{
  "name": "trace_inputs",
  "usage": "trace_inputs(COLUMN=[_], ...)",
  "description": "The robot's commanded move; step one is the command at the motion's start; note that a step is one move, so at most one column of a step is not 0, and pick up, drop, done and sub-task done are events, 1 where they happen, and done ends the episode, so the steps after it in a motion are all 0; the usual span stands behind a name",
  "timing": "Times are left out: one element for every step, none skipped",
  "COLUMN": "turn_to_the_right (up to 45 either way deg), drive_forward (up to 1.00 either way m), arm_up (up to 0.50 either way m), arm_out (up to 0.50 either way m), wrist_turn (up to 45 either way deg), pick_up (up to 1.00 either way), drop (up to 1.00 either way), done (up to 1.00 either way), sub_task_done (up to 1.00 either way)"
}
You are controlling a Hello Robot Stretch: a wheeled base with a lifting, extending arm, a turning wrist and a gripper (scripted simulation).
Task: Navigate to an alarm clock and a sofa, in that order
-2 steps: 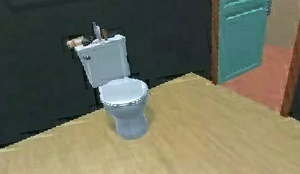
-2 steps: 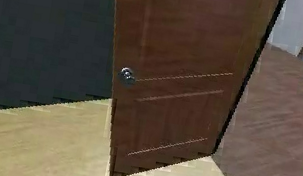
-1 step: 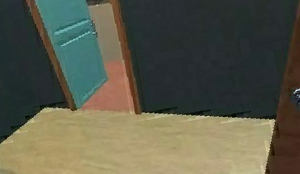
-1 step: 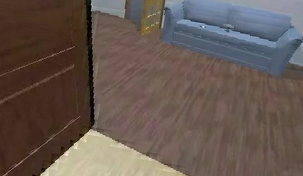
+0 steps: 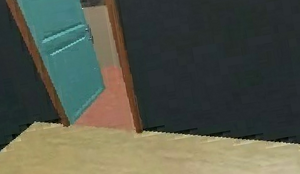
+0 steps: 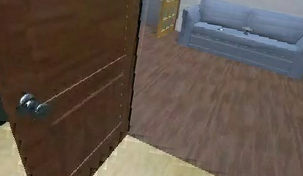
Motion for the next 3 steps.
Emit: trace_inputs(turn_to_the_right=[-18.0, 0.0, -3.0], drive_forward=[0.0, 1.0, 0.0], arm_up=[0.0, 0.0, 0.0], arm_out=[0.0, 0.0, 0.0], wrist_turn=[0.0, 0.0, 0.0], pick_up=[0.0, 0.0, 0.0], drop=[0.0, 0.0, 0.0], done=[0.0, 0.0, 0.0], sub_task_done=[0.0, 0.0, 0.0])
